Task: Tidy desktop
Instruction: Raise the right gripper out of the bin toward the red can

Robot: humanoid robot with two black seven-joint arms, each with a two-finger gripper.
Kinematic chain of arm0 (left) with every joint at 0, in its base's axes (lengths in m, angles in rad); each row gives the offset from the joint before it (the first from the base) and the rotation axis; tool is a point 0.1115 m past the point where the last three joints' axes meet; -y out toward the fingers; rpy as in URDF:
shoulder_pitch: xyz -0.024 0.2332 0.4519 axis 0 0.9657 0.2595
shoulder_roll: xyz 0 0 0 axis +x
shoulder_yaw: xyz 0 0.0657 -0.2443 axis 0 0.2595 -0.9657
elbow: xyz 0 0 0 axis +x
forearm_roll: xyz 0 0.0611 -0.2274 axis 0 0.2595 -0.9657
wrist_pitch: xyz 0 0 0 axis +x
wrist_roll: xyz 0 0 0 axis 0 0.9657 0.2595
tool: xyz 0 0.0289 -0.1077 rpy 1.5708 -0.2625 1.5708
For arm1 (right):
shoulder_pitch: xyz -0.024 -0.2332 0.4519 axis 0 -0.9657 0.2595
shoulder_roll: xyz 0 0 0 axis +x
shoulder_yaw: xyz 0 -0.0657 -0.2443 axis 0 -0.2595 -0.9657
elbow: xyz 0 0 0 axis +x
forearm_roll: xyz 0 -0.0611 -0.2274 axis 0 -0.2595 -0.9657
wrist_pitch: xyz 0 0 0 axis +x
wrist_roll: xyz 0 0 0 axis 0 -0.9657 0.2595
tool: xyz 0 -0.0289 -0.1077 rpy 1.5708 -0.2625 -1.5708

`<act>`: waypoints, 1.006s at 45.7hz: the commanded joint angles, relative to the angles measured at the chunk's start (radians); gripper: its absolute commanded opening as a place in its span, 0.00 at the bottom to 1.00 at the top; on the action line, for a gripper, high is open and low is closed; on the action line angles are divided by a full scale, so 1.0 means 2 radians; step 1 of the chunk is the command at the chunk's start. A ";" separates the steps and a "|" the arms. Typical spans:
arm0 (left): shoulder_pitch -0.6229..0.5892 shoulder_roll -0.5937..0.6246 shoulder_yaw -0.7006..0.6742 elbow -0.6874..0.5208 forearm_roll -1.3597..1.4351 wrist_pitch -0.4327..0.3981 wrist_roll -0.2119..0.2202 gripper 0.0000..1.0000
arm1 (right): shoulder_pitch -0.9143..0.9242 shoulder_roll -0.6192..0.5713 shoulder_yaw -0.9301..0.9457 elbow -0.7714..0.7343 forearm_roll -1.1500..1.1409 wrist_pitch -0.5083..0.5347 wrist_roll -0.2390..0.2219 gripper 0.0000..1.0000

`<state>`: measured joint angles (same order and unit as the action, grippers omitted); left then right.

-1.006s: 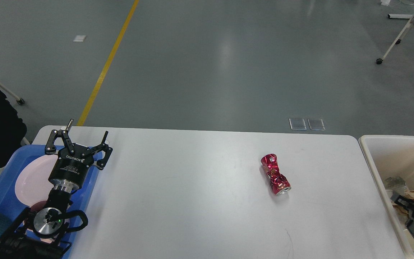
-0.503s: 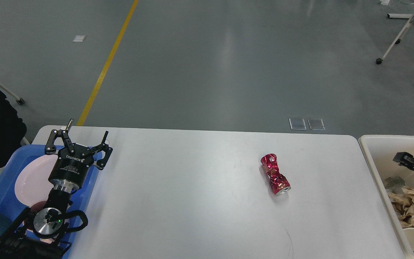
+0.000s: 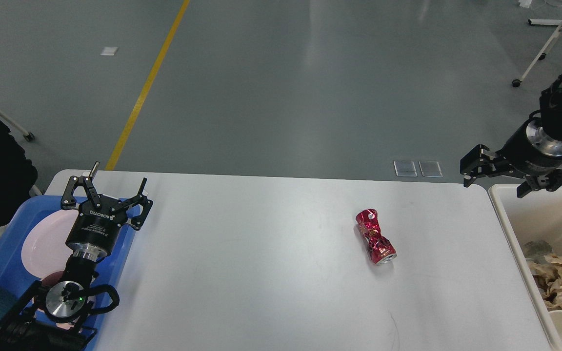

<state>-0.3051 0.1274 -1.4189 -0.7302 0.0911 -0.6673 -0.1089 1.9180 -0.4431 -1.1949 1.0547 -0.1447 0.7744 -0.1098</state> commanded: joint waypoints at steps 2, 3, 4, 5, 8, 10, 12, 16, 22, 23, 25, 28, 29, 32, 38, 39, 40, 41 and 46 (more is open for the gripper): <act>0.000 0.000 0.000 0.000 0.000 0.000 0.000 0.96 | 0.134 0.014 -0.010 0.131 0.002 0.019 0.000 1.00; 0.000 0.000 0.000 0.000 0.000 0.000 0.000 0.96 | 0.151 0.018 -0.011 0.147 0.002 0.019 0.000 1.00; 0.000 0.000 0.000 0.000 0.000 0.000 0.000 0.96 | 0.167 0.021 -0.012 0.163 0.002 0.020 0.000 1.00; 0.000 0.000 0.000 0.000 0.000 0.000 0.000 0.96 | 0.182 0.023 -0.014 0.178 0.002 0.020 0.000 1.00; 0.001 0.000 0.000 0.000 0.000 0.000 0.000 0.96 | 0.219 0.024 -0.025 0.220 0.009 0.023 -0.002 1.00; 0.000 0.000 0.000 0.000 0.000 0.000 0.000 0.96 | 0.236 0.024 -0.029 0.240 0.019 0.022 -0.002 1.00; 0.000 0.000 0.000 0.000 0.000 0.001 0.000 0.97 | 0.243 0.024 -0.032 0.251 0.025 0.022 -0.002 1.00; 0.000 0.000 0.000 0.000 0.000 0.000 0.000 0.97 | 0.243 0.024 -0.032 0.257 0.027 0.015 -0.002 1.00; 0.000 0.000 0.000 0.000 0.000 0.000 0.000 0.97 | 0.244 0.028 -0.029 0.256 0.027 0.006 -0.002 1.00; 0.000 0.000 0.000 0.000 0.000 0.000 0.000 0.97 | 0.244 0.030 -0.028 0.254 0.027 0.003 -0.002 1.00; 0.000 0.000 0.000 0.000 0.000 0.000 0.000 0.96 | 0.243 0.033 -0.027 0.253 0.026 -0.004 -0.002 1.00; 0.000 0.000 0.000 0.000 0.000 0.000 0.000 0.97 | 0.236 0.036 -0.024 0.249 0.026 -0.014 -0.002 1.00; 0.001 0.000 0.000 0.000 0.000 0.000 0.000 0.97 | 0.231 0.037 -0.023 0.247 0.026 -0.019 -0.002 1.00; 0.000 0.000 0.000 0.000 0.000 0.000 0.000 0.97 | 0.221 0.044 -0.022 0.244 0.025 -0.024 -0.002 1.00; 0.001 0.000 0.000 0.000 0.000 0.000 0.000 0.96 | 0.218 0.048 -0.017 0.237 0.027 -0.025 -0.002 1.00; 0.000 0.000 0.000 0.000 0.000 0.000 0.000 0.96 | 0.218 0.049 -0.015 0.237 0.027 -0.025 -0.002 1.00; 0.000 0.000 0.000 0.000 0.000 0.000 0.000 0.97 | 0.218 0.050 -0.012 0.237 0.027 -0.024 -0.002 1.00; 0.000 0.000 0.000 0.000 0.000 0.000 0.000 0.96 | 0.219 0.050 -0.009 0.237 0.028 -0.024 -0.001 1.00; 0.000 0.000 0.000 0.000 0.000 -0.001 0.000 0.97 | 0.219 0.044 -0.005 0.237 0.028 -0.021 -0.002 1.00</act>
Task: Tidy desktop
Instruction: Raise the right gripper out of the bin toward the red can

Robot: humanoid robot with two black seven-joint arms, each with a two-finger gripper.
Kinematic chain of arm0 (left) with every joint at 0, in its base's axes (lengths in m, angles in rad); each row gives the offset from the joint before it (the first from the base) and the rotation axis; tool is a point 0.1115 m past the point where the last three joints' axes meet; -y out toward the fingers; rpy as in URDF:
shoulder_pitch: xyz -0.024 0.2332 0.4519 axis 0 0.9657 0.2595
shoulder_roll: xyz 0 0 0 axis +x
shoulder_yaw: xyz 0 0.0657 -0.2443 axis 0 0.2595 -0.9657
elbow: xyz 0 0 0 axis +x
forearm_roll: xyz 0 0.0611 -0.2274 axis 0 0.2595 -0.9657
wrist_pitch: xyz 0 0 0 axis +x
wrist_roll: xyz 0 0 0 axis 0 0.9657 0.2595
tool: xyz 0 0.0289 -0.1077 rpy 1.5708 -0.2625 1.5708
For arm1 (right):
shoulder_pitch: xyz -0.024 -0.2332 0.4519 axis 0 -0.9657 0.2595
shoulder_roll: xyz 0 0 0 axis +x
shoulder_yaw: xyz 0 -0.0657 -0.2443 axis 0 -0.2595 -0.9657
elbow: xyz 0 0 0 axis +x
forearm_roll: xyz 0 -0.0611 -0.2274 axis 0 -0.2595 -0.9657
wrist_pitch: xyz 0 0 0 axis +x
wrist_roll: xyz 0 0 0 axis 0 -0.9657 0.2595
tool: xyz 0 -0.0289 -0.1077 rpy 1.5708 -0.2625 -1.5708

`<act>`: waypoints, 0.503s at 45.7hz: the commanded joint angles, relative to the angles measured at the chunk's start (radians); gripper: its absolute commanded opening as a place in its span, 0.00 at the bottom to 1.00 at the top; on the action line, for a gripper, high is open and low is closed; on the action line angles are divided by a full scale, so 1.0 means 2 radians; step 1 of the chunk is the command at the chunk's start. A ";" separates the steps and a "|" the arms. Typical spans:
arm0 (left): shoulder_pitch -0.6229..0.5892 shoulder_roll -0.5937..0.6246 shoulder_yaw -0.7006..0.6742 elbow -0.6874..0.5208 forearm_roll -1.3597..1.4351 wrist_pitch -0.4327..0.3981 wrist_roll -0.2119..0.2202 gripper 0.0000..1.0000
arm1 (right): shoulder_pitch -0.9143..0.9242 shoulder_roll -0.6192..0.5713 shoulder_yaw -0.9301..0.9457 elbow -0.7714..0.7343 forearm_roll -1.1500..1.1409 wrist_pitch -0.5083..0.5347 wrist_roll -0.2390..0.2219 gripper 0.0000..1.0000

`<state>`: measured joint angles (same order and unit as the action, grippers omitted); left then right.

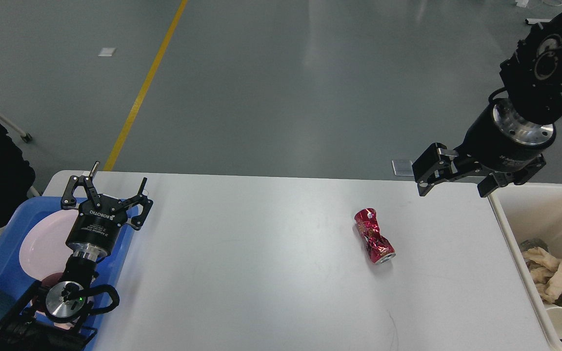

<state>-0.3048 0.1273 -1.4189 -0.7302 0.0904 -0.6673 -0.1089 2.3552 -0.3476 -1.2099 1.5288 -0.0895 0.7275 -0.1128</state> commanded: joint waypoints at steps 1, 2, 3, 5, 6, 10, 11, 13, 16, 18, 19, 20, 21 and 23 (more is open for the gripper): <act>0.000 0.000 0.000 0.000 0.000 0.000 0.000 0.97 | 0.000 -0.004 0.003 0.000 0.000 0.003 0.000 1.00; 0.001 0.000 0.000 0.000 0.000 0.000 0.000 0.97 | 0.000 -0.004 0.003 0.000 0.000 0.004 0.000 1.00; 0.000 0.000 0.000 0.000 0.000 0.000 0.000 0.97 | 0.000 -0.005 0.003 0.001 0.000 0.004 0.000 1.00; 0.000 0.000 0.000 0.000 0.000 0.000 0.000 0.97 | -0.001 -0.005 0.003 0.002 0.000 0.004 0.000 1.00; 0.000 0.000 0.000 0.000 0.000 0.000 0.000 0.97 | -0.002 -0.005 0.003 0.002 0.000 0.004 0.000 1.00; 0.001 0.000 0.000 0.000 0.000 0.000 0.000 0.97 | -0.003 -0.003 0.001 0.005 0.000 0.005 0.000 1.00; 0.000 0.000 0.000 0.000 0.000 0.000 0.000 0.96 | -0.003 -0.005 0.001 0.005 0.000 0.005 0.000 1.00; 0.000 0.000 0.000 0.000 0.000 0.001 0.000 0.97 | -0.003 -0.006 -0.001 0.005 0.000 0.006 0.000 1.00; 0.001 0.000 0.000 0.000 0.000 0.002 0.000 0.97 | -0.003 -0.007 -0.003 0.005 0.000 0.006 0.000 1.00; 0.001 0.000 0.000 0.000 0.000 0.002 0.000 0.97 | -0.003 -0.010 -0.003 0.005 0.000 0.006 0.000 1.00; 0.001 0.000 0.000 0.000 0.000 0.002 0.000 0.97 | -0.003 -0.012 -0.003 0.005 0.000 0.006 0.000 1.00; 0.001 0.000 0.000 0.000 0.000 0.002 0.000 0.97 | -0.003 -0.013 -0.003 0.005 0.000 0.006 0.000 1.00; 0.001 0.000 0.000 0.000 0.000 0.002 0.000 0.97 | -0.003 -0.015 -0.003 0.005 0.000 0.005 0.000 1.00; 0.000 0.000 0.000 0.000 0.000 0.002 0.000 0.97 | -0.003 -0.016 -0.003 0.004 0.000 0.005 0.000 1.00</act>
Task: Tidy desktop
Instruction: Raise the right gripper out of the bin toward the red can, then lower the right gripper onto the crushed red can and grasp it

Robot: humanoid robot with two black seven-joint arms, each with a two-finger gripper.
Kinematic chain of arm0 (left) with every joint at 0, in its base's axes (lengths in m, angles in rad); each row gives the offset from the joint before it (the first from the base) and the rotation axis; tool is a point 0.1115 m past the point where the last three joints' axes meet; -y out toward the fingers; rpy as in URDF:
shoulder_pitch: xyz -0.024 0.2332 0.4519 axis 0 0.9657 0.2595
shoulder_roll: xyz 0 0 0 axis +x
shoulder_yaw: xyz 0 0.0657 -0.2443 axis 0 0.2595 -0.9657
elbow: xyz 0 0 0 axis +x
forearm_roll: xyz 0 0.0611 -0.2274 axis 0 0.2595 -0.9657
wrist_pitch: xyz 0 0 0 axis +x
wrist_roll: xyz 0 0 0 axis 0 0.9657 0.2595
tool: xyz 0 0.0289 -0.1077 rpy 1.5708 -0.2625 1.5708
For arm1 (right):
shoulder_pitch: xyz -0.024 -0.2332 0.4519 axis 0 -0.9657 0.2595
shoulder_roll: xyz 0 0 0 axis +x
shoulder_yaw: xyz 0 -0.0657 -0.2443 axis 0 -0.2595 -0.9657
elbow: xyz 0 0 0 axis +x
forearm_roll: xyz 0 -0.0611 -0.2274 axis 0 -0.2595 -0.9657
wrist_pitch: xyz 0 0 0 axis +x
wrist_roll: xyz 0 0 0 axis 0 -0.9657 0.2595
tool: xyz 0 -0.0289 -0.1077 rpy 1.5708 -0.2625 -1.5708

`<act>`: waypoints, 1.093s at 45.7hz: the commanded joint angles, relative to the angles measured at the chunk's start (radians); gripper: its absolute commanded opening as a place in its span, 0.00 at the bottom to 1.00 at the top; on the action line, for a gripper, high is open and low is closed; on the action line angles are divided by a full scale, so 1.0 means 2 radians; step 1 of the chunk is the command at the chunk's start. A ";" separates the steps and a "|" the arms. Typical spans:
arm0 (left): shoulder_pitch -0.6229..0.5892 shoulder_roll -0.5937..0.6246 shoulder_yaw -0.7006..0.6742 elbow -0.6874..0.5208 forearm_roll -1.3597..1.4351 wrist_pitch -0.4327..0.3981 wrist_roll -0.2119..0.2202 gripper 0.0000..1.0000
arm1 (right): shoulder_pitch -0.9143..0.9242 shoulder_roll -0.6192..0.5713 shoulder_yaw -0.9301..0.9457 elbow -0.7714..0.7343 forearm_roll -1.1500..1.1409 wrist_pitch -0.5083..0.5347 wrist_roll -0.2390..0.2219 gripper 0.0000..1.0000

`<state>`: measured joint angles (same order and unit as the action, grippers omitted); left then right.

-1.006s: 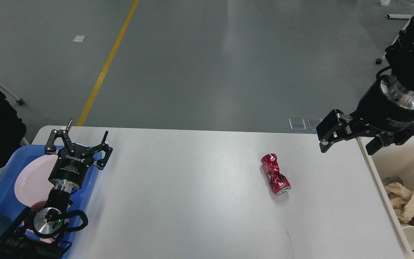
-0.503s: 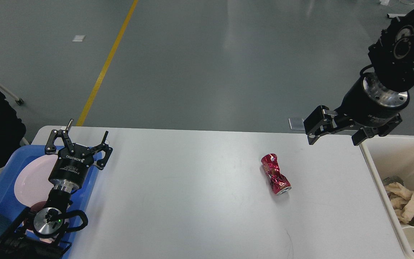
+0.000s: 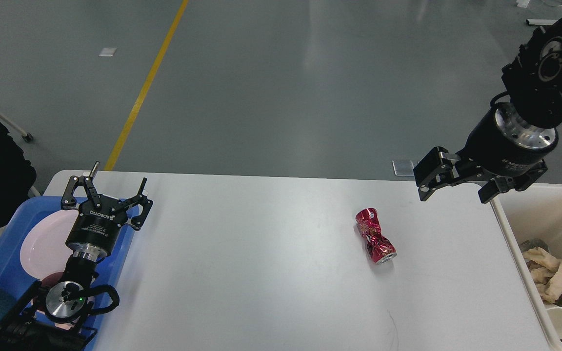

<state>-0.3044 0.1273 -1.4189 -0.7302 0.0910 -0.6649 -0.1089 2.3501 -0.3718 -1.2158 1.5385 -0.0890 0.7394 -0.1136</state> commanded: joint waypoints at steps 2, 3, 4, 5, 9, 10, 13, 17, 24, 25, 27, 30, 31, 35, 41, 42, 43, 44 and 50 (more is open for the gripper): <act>0.000 0.000 0.000 0.000 0.000 0.000 0.000 0.97 | 0.000 -0.004 0.003 -0.001 0.000 -0.002 0.000 1.00; 0.000 0.000 0.000 0.000 0.000 0.000 0.000 0.97 | 0.000 -0.004 0.004 -0.001 0.000 -0.002 0.000 1.00; 0.000 0.000 0.000 0.000 0.000 0.000 0.000 0.97 | 0.000 -0.003 0.005 -0.001 0.000 -0.002 0.000 1.00; 0.000 0.000 0.000 0.000 0.000 0.000 0.000 0.97 | 0.000 -0.002 0.006 -0.001 0.000 -0.002 0.000 1.00; 0.000 0.000 0.000 0.000 0.000 0.000 0.000 0.96 | 0.000 0.002 0.007 -0.002 0.000 -0.002 0.000 1.00; 0.000 0.000 0.000 0.000 0.000 0.000 0.000 0.96 | 0.001 0.003 0.007 -0.002 0.000 -0.003 0.000 1.00; 0.000 0.000 0.000 0.000 0.000 0.000 0.000 0.97 | 0.002 0.010 0.010 -0.003 0.000 -0.003 0.000 1.00; 0.000 0.000 0.000 0.000 0.000 0.000 0.000 0.96 | 0.003 0.020 0.015 -0.004 0.000 -0.003 0.000 1.00; 0.000 0.000 0.000 0.000 0.000 0.000 0.000 0.97 | 0.005 0.021 0.015 -0.004 0.000 -0.002 0.000 1.00; 0.000 0.000 0.000 0.000 0.000 0.000 0.000 0.96 | 0.005 0.021 0.015 -0.004 0.000 -0.002 0.000 1.00; 0.000 0.000 0.000 0.000 0.000 0.000 0.000 0.96 | 0.005 0.020 0.015 -0.003 0.000 -0.001 0.000 1.00; 0.000 0.000 0.000 0.000 0.000 0.000 0.000 0.97 | 0.004 0.018 0.015 -0.004 0.000 -0.002 0.000 1.00; 0.000 0.000 0.000 0.000 0.000 0.000 0.000 0.97 | 0.004 0.018 0.015 -0.003 0.000 -0.002 0.000 1.00; 0.000 0.000 0.000 0.000 0.000 0.000 0.000 0.97 | 0.003 0.019 0.015 -0.004 0.000 -0.003 0.000 1.00; 0.000 0.000 0.000 0.000 0.000 0.000 0.000 0.97 | 0.001 0.022 0.015 -0.006 0.000 -0.007 0.000 1.00; 0.000 0.000 0.000 0.000 0.000 0.000 0.000 0.96 | 0.000 0.023 0.015 -0.006 0.000 -0.007 0.000 1.00; 0.000 0.000 0.000 0.000 0.000 0.000 0.000 0.97 | 0.000 0.023 0.015 -0.007 0.000 -0.007 0.000 1.00; 0.000 0.000 0.000 0.000 0.000 0.000 0.000 0.97 | -0.001 0.023 0.016 -0.007 -0.001 -0.007 0.000 1.00; 0.000 0.000 0.000 0.000 0.000 0.000 0.000 0.97 | -0.013 0.029 0.016 -0.012 -0.002 -0.009 0.000 1.00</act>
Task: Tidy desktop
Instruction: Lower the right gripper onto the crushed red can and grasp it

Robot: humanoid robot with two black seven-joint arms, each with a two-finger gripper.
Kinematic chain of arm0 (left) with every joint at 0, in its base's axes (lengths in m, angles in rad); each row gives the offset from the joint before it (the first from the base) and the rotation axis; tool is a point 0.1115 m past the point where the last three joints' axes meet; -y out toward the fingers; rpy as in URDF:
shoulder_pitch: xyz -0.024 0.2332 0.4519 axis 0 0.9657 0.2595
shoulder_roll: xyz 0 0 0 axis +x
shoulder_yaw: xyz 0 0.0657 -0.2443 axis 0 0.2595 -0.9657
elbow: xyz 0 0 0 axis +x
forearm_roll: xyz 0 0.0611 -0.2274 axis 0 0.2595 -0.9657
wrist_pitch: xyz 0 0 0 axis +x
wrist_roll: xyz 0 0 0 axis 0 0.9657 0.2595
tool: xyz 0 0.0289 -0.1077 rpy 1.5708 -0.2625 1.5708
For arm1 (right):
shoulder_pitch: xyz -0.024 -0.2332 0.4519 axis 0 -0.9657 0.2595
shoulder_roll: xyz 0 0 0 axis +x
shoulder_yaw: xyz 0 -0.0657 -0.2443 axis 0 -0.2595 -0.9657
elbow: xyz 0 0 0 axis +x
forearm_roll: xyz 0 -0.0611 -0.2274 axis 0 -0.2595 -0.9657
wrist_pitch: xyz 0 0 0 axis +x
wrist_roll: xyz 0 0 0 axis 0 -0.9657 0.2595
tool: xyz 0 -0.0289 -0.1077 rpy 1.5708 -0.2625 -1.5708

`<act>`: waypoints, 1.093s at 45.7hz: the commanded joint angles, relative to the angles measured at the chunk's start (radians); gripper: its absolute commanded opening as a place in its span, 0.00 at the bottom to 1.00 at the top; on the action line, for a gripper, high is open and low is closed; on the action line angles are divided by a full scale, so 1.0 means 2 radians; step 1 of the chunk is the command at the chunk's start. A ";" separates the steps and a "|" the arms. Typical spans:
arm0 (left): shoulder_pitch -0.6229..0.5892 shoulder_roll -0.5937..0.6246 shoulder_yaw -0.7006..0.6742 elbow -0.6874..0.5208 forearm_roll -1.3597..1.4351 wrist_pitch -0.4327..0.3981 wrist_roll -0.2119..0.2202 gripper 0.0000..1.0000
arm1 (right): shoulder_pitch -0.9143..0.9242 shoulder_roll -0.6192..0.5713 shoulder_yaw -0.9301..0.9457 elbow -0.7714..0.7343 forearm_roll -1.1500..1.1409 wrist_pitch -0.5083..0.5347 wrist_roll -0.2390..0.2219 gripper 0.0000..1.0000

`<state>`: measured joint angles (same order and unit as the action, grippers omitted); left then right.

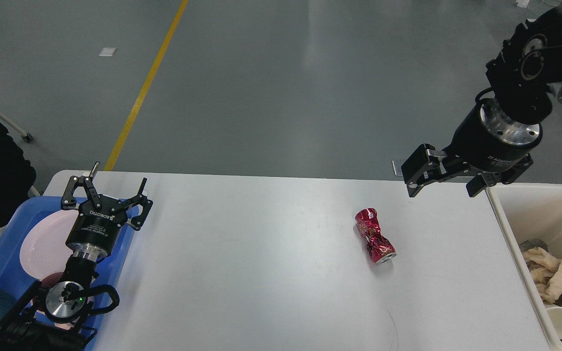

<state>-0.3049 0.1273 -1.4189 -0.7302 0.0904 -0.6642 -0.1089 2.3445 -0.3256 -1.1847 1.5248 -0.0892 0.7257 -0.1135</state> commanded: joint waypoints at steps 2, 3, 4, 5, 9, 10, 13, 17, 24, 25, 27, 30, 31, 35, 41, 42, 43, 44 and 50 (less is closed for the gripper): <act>0.001 0.000 0.000 0.000 0.000 0.000 0.000 0.97 | -0.018 0.009 0.001 -0.014 -0.001 -0.002 0.000 1.00; 0.000 0.000 0.000 0.000 0.000 0.000 0.000 0.97 | -0.022 0.011 0.003 -0.019 -0.001 -0.002 0.000 1.00; 0.001 0.000 0.000 0.000 0.000 0.000 0.000 0.96 | -0.027 0.011 0.004 -0.024 -0.001 -0.002 0.000 1.00; 0.000 0.000 0.000 0.000 0.000 0.000 0.000 0.96 | -0.032 0.011 0.006 -0.029 -0.001 -0.002 0.000 1.00; 0.001 0.000 0.000 0.000 0.000 0.000 0.000 0.96 | -0.054 0.011 0.013 -0.050 -0.003 -0.002 0.000 1.00; 0.000 0.000 0.000 0.000 0.000 0.000 0.000 0.96 | -0.060 0.011 0.016 -0.057 -0.003 -0.002 0.000 1.00; 0.000 0.000 0.000 0.000 0.000 0.000 0.000 0.96 | -0.086 0.012 0.029 -0.080 -0.004 -0.005 0.000 1.00; 0.001 0.000 0.000 0.000 0.000 0.000 0.000 0.97 | -0.132 0.025 0.039 -0.109 -0.006 -0.013 0.000 1.00; 0.000 0.000 0.000 0.000 0.000 -0.002 0.000 0.97 | -0.234 0.099 0.039 -0.175 -0.006 -0.067 -0.001 1.00; 0.000 0.000 0.000 0.000 0.000 -0.002 0.000 0.96 | -0.246 0.105 0.039 -0.182 -0.006 -0.077 0.000 0.99; 0.000 0.000 0.000 0.000 0.000 -0.001 0.000 0.97 | -0.269 0.117 0.038 -0.193 -0.008 -0.097 0.000 0.99; 0.000 0.000 0.000 0.000 0.000 -0.002 0.000 0.97 | -0.296 0.123 0.038 -0.217 -0.008 -0.125 0.000 0.99; 0.000 0.000 0.000 0.000 0.000 -0.002 0.000 0.96 | -0.304 0.124 0.039 -0.223 -0.008 -0.131 0.001 0.98; 0.000 0.000 0.000 0.000 0.000 -0.002 0.000 0.96 | -0.335 0.124 0.038 -0.237 -0.011 -0.150 0.004 0.94; 0.000 0.000 0.000 0.000 0.000 -0.002 0.000 0.96 | -0.387 0.142 0.040 -0.278 -0.034 -0.164 0.005 0.94; 0.000 0.000 0.000 0.000 0.000 -0.002 0.000 0.97 | -0.401 0.146 0.039 -0.291 -0.037 -0.165 0.005 0.94; 0.000 0.000 0.000 0.000 0.000 -0.002 0.000 0.97 | -0.414 0.150 0.039 -0.304 -0.038 -0.165 0.005 0.94; 0.000 0.000 0.000 0.000 0.000 -0.002 0.000 0.97 | -0.427 0.154 0.039 -0.319 -0.038 -0.166 0.005 0.94; 0.000 0.000 0.000 0.000 0.000 -0.002 0.000 0.96 | -0.486 0.170 0.042 -0.397 -0.038 -0.170 0.007 0.94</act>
<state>-0.3052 0.1273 -1.4189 -0.7302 0.0905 -0.6675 -0.1089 1.4620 -0.0121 -1.1048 0.8451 -0.1637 0.3939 -0.1026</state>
